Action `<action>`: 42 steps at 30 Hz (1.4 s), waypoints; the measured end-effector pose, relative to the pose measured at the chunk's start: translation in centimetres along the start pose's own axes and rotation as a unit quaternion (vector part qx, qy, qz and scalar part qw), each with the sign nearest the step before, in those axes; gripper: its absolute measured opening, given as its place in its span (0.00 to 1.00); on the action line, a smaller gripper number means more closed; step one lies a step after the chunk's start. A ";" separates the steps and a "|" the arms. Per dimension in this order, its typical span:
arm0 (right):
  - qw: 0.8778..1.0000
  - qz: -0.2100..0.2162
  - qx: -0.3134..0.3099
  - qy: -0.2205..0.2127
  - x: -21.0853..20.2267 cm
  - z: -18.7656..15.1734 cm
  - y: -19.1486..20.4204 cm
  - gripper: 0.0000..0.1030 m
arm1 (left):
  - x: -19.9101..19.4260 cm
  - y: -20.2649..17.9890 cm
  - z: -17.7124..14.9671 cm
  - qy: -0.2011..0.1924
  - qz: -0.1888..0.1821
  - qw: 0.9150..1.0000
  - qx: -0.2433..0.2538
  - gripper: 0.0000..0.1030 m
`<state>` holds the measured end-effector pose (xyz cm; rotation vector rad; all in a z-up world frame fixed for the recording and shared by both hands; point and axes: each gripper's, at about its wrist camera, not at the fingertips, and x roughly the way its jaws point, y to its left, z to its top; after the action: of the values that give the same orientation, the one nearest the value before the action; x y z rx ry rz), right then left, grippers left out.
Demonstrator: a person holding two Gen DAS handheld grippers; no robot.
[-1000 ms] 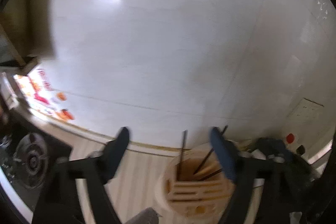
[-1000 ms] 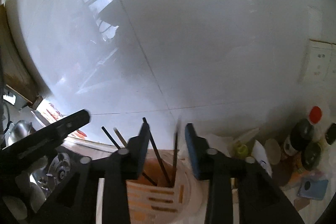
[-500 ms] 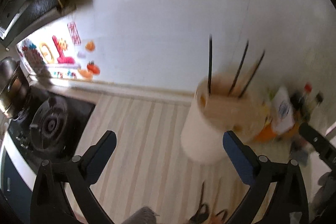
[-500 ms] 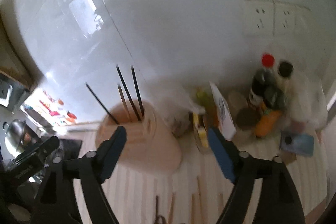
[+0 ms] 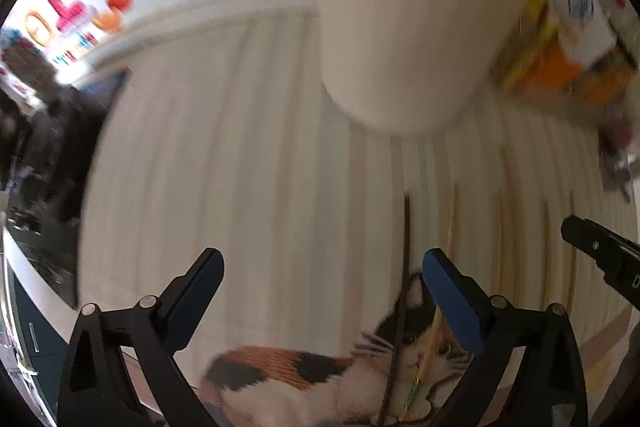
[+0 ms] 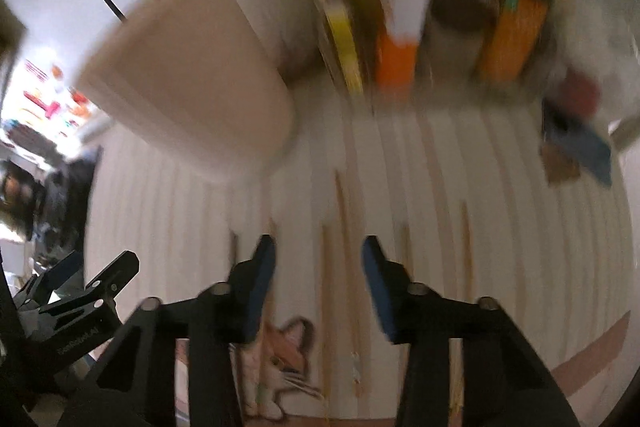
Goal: Organize utensils
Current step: 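Grasp a dark chopstick with left gripper while right grasps a light one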
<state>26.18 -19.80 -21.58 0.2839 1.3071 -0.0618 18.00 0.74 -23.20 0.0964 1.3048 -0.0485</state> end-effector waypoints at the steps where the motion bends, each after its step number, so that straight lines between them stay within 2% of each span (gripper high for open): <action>1: 1.000 -0.003 0.003 0.011 0.8 -0.4 -0.4 0.32 | 1.0 -0.3 -0.4 0.015 -0.012 1.000 0.005 0.81; 5: 0.999 -0.010 0.011 0.051 3.7 -2.1 -1.6 0.26 | 3.9 -1.6 -1.4 0.045 -0.028 0.999 0.011 0.51; 8: 0.997 -0.016 0.007 0.070 5.2 -3.0 -2.2 0.25 | 5.2 -2.4 -1.6 0.063 -0.038 0.997 0.017 0.46; 11: 0.996 -0.019 0.001 0.086 6.4 -3.6 -2.4 0.25 | 5.8 -3.4 -1.5 0.063 -0.031 0.997 0.032 0.41; 12: 0.996 -0.019 -0.001 0.089 6.7 -3.6 -2.4 0.25 | 5.8 -3.7 -1.4 0.059 -0.023 0.997 0.039 0.34; 14: 0.995 -0.025 -0.004 0.093 7.3 -3.8 -2.4 0.25 | 5.6 -4.0 -1.2 0.050 -0.022 0.997 0.048 0.07; 15: 0.995 -0.029 -0.007 0.096 7.7 -3.8 -2.3 0.25 | 5.6 -4.0 -1.0 0.051 -0.023 0.997 0.049 0.04; 17: 0.994 -0.035 -0.009 0.100 8.4 -3.9 -2.4 0.24 | 5.6 -3.9 -0.7 0.050 -0.024 0.997 0.050 0.04; 21: 0.992 -0.060 -0.031 0.110 9.6 -4.2 -1.9 0.08 | 5.7 -2.7 -0.1 0.046 -0.018 0.998 0.051 0.04; 22: 0.991 -0.067 -0.035 0.112 9.6 -4.4 -1.9 0.07 | 5.7 -2.2 0.1 0.047 -0.015 0.998 0.048 0.04; 26: 0.986 -0.083 -0.043 0.135 9.4 -5.9 -2.3 0.07 | 5.5 -0.5 0.2 0.054 -0.021 0.998 0.035 0.04; 30: 0.983 -0.082 -0.049 0.159 8.9 -8.1 -3.4 0.07 | 5.8 1.6 -0.1 0.075 -0.045 0.996 0.021 0.07; 34: 0.981 -0.067 -0.033 0.179 9.1 -8.4 -4.6 0.08 | 5.6 2.3 -1.3 0.096 -0.058 0.993 0.029 0.08; 40: 0.981 -0.074 -0.028 0.180 10.1 -6.8 -6.1 0.08 | 5.3 2.2 -2.7 0.087 -0.040 0.995 0.033 0.08; 42: 0.980 -0.083 -0.035 0.179 10.3 -7.1 -5.5 0.08 | 4.8 0.1 -2.8 0.085 -0.030 0.995 0.039 0.04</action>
<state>21.11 -22.21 -33.98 0.1274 1.6866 -0.1081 16.54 1.25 -28.57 0.1311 1.4770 -0.1457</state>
